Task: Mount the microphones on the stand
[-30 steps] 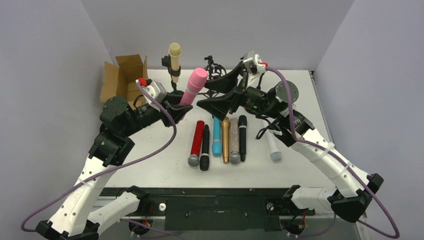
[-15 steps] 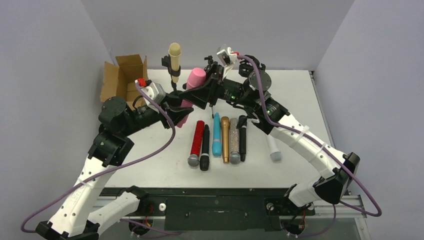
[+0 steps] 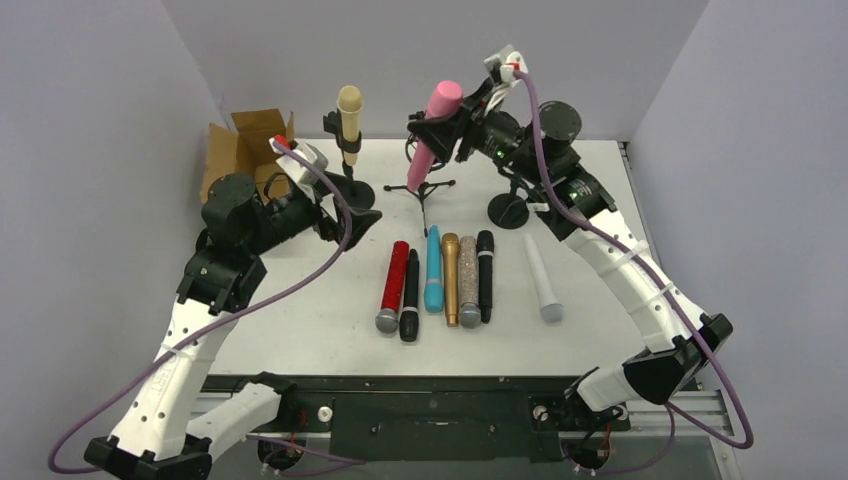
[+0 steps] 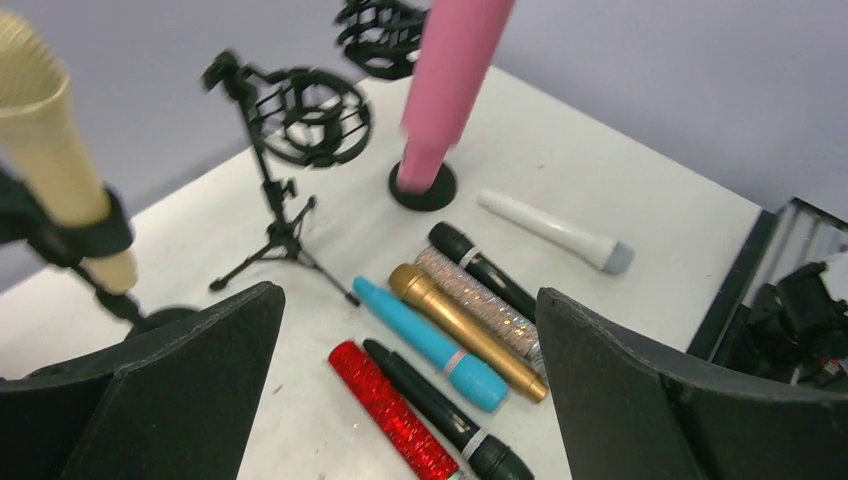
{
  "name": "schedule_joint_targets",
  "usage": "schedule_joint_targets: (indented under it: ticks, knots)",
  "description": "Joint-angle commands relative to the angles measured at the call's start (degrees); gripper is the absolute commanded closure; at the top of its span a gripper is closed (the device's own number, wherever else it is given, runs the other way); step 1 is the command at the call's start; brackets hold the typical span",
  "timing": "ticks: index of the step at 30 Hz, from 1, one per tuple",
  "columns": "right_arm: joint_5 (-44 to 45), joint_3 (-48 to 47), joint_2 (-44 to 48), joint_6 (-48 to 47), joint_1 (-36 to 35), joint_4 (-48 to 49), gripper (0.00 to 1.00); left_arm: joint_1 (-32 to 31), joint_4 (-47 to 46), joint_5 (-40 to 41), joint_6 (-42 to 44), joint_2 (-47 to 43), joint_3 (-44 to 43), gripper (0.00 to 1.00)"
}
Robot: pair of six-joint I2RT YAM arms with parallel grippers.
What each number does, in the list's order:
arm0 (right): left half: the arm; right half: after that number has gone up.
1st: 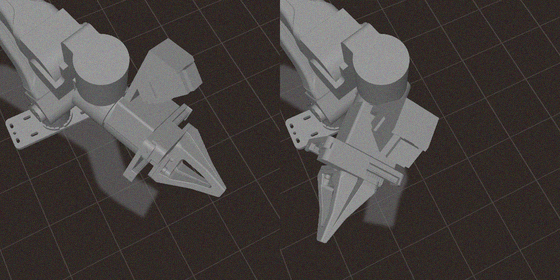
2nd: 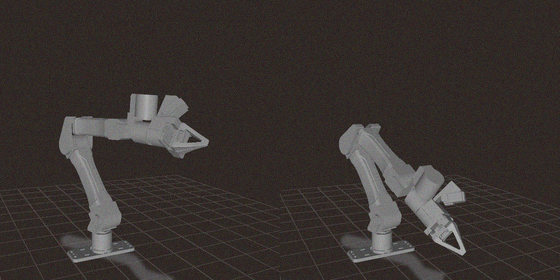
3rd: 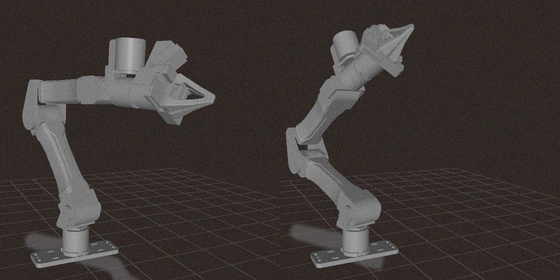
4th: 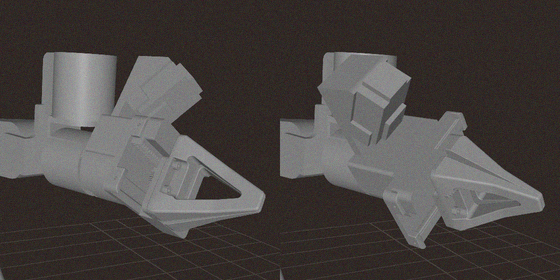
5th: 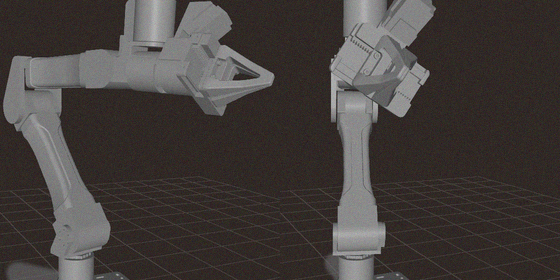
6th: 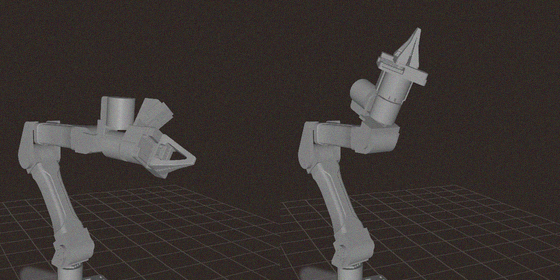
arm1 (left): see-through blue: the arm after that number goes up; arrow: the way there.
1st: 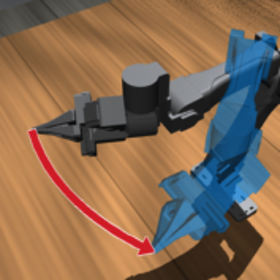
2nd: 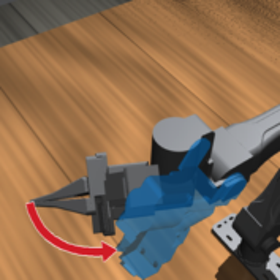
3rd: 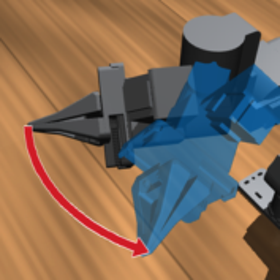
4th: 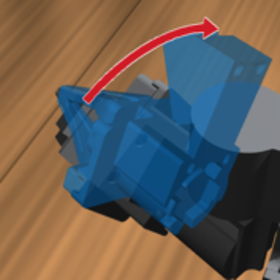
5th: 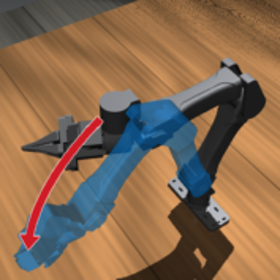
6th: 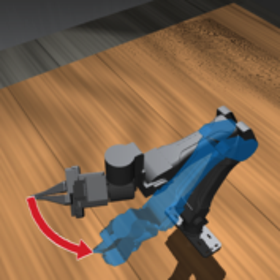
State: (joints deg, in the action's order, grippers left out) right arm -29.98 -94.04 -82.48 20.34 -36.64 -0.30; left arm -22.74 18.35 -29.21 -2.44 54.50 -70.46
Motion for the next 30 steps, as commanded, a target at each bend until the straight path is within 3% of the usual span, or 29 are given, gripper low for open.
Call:
schedule_joint_targets:
  ticks: [1, 7, 13, 19, 30]
  knots:
    - [10.5, -7.4, -1.2, -11.2, 2.1, -3.6, 1.0, 8.8, 6.0, -2.4, -3.5, 2.5, -3.1, 0.04]
    - [15.5, -10.6, -5.5, -14.3, 3.9, -1.5, 1.0, 13.1, 13.3, -4.6, 1.7, 3.7, -4.8, 0.04]
    - [17.0, -10.8, -9.2, -16.1, 4.3, 2.5, 1.0, 13.2, 11.5, -2.5, 4.1, 0.5, -0.6, 0.04]
    - [17.1, -12.3, -12.4, -16.5, 4.3, 3.7, 1.0, 13.2, 16.1, -0.2, 6.1, 1.4, -1.6, 0.04]
    - [16.8, -13.2, -14.2, -16.0, 4.3, 4.3, 1.0, 13.2, 16.5, 0.3, 8.2, 0.2, 0.4, 0.04]
